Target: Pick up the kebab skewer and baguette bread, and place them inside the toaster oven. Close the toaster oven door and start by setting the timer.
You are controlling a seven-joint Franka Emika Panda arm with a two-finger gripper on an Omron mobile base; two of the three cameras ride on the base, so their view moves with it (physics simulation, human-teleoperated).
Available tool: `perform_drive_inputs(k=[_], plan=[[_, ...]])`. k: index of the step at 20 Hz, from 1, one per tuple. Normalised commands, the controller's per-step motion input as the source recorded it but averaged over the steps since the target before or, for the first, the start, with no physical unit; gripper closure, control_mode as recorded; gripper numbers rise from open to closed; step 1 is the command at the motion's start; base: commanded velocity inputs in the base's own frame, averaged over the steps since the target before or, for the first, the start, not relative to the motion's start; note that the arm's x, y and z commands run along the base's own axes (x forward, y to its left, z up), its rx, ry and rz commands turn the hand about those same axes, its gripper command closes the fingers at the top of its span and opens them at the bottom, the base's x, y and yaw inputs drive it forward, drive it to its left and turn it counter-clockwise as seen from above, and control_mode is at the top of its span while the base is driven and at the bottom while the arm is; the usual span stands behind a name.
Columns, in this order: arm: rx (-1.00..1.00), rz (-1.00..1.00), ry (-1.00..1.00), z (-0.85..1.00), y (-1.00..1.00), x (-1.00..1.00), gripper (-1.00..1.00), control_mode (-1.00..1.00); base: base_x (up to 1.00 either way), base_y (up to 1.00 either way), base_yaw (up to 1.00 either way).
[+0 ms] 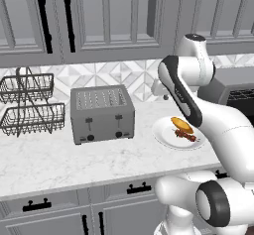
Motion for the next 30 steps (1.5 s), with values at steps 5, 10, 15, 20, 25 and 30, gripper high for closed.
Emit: perform_drive_inputs(k=[5, 10, 15, 20, 25, 30], plan=[[0.00, 0.00, 0.00, 0.00, 0.00, 0.00, -1.00, 1.00, 0.00, 0.00, 0.00], [0.00, 0.00, 0.00, 0.00, 0.00, 0.00, -1.00, 1.00, 0.00, 0.00, 0.00], [0.00, 0.00, 0.00, 0.00, 0.00, 0.00, -1.00, 1.00, 0.07, -0.40, 0.04], [0.00, 0.00, 0.00, 0.00, 0.00, 0.00, -1.00, 1.00, 0.00, -0.84, 0.09], [0.00, 0.00, 0.00, 0.00, 0.00, 0.00, -1.00, 1.00, 0.00, -0.67, 0.05], [0.00, 0.00, 0.00, 0.00, 0.00, 0.00, -1.00, 1.00, 0.00, -0.46, 0.01]])
